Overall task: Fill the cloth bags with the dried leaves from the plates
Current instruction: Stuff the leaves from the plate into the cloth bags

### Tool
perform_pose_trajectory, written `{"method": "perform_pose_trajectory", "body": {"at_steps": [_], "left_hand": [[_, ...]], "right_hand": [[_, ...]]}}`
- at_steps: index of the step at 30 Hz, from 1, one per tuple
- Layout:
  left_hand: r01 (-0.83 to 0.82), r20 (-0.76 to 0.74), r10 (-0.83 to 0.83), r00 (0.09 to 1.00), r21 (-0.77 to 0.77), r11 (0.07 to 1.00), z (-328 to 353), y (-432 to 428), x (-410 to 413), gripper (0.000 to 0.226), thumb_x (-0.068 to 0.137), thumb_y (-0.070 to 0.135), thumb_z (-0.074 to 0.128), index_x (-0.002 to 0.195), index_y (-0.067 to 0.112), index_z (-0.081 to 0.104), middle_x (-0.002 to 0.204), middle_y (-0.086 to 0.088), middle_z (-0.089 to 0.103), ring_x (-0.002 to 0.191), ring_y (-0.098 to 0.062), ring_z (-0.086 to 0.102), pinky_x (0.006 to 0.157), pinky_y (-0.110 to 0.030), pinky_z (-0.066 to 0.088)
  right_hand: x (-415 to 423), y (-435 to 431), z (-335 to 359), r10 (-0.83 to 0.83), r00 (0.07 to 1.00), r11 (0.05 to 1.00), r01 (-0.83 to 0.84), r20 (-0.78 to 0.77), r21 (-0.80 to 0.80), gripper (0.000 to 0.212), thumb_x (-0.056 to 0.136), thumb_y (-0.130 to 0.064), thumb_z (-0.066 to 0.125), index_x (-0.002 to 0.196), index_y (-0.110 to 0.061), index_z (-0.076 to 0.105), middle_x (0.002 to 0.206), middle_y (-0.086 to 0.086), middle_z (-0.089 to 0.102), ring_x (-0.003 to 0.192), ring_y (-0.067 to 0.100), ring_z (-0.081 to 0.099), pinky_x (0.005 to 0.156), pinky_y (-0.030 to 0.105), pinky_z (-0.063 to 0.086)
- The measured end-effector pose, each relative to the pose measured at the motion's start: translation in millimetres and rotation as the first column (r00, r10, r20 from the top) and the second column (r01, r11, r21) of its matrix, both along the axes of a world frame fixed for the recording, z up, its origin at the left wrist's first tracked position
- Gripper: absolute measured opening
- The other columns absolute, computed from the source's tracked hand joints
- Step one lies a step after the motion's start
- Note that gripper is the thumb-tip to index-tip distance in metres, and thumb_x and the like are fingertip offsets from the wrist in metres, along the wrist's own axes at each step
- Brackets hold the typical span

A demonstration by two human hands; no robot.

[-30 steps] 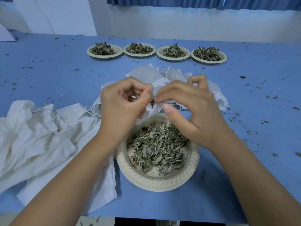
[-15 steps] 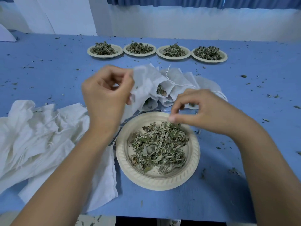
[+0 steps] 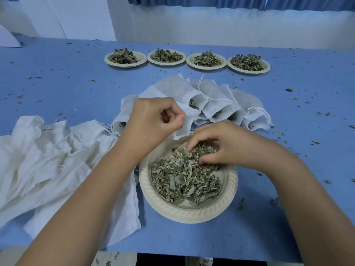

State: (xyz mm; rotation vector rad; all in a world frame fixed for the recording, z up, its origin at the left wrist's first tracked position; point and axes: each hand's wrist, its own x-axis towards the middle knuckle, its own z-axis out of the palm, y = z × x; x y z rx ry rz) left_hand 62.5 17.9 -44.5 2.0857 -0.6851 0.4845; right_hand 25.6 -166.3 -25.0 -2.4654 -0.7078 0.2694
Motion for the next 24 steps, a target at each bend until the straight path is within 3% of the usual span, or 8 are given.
{"method": "perform_pose_trajectory", "body": {"at_steps": [4,6,9,12,16,18,21,24], "left_hand": [[-0.061,-0.152,0.033,0.988,-0.185,0.981,1,-2,-3,0.012,0.084,0.003,0.071,0.074,0.009,0.07,0.056,-0.002,0.06,0.042,-0.005,0.051,0.045,-0.017,0.046],[-0.066,-0.209,0.01,0.978,-0.26,0.963,2,-3,-3,0.014,0.085,0.005,0.071,0.073,0.012,0.069,0.055,0.0,0.06,0.039,-0.008,0.051,0.04,-0.02,0.045],[-0.031,-0.227,-0.037,0.973,-0.288,0.957,1,-6,-5,0.021,0.084,-0.001,0.068,0.07,0.015,0.065,0.051,0.005,0.058,0.036,-0.007,0.05,0.039,-0.016,0.042],[0.012,-0.196,-0.076,0.978,-0.309,0.951,0,-9,-9,0.026,0.081,-0.006,0.064,0.066,0.016,0.061,0.05,0.008,0.057,0.035,-0.006,0.049,0.04,-0.014,0.04],[0.001,-0.173,-0.071,0.982,-0.377,0.926,0,-12,-13,0.02,0.083,-0.001,0.063,0.07,0.013,0.061,0.05,0.009,0.058,0.035,-0.005,0.049,0.036,-0.015,0.04],[-0.012,-0.167,-0.062,0.984,-0.408,0.913,0,-13,-14,0.02,0.085,-0.001,0.064,0.071,0.012,0.062,0.05,0.007,0.058,0.035,-0.007,0.049,0.037,-0.016,0.042],[0.02,-0.141,-0.088,0.986,-0.424,0.905,1,-13,-18,0.021,0.088,0.003,0.067,0.072,0.015,0.063,0.05,0.007,0.058,0.036,-0.009,0.049,0.037,-0.017,0.041],[0.053,-0.121,-0.112,0.986,-0.409,0.911,0,-15,-18,0.02,0.087,0.001,0.068,0.073,0.014,0.063,0.052,0.008,0.058,0.038,-0.004,0.05,0.04,-0.015,0.04]], "right_hand": [[-2,-7,7,-0.098,0.992,0.968,0.076,0.082,0.24,0.023,0.073,-0.018,0.08,0.092,-0.029,0.072,0.09,-0.023,0.066,0.093,-0.003,0.061,0.096,0.03,0.046],[-2,-9,9,-0.144,0.978,0.927,0.081,0.148,0.365,0.024,0.071,-0.02,0.081,0.09,-0.029,0.071,0.087,-0.022,0.067,0.087,-0.002,0.062,0.089,0.027,0.049],[-4,-6,9,-0.205,0.956,0.822,0.053,0.207,0.568,0.028,0.071,-0.014,0.081,0.088,-0.03,0.067,0.087,-0.015,0.069,0.08,-0.001,0.064,0.079,0.021,0.051],[-3,0,4,-0.264,0.934,0.749,0.04,0.242,0.661,0.024,0.072,-0.009,0.077,0.087,-0.025,0.067,0.087,-0.008,0.071,0.076,0.002,0.065,0.072,0.018,0.052],[-2,8,-4,-0.371,0.896,0.726,0.117,0.243,0.678,0.026,0.074,-0.01,0.079,0.084,-0.03,0.067,0.084,-0.005,0.072,0.074,0.015,0.067,0.07,0.031,0.056],[-2,9,-6,-0.394,0.853,0.779,0.113,0.342,0.616,0.023,0.074,-0.011,0.079,0.084,-0.029,0.069,0.079,-0.005,0.071,0.068,0.019,0.065,0.065,0.035,0.054],[0,10,-9,-0.308,0.789,0.903,0.067,0.532,0.425,0.015,0.075,-0.001,0.076,0.087,-0.009,0.076,0.081,0.004,0.072,0.07,0.018,0.066,0.067,0.027,0.052],[1,14,-12,-0.226,0.781,0.959,0.074,0.582,0.273,0.013,0.075,0.004,0.073,0.087,-0.001,0.075,0.081,0.009,0.071,0.07,0.021,0.064,0.068,0.023,0.047]]}}
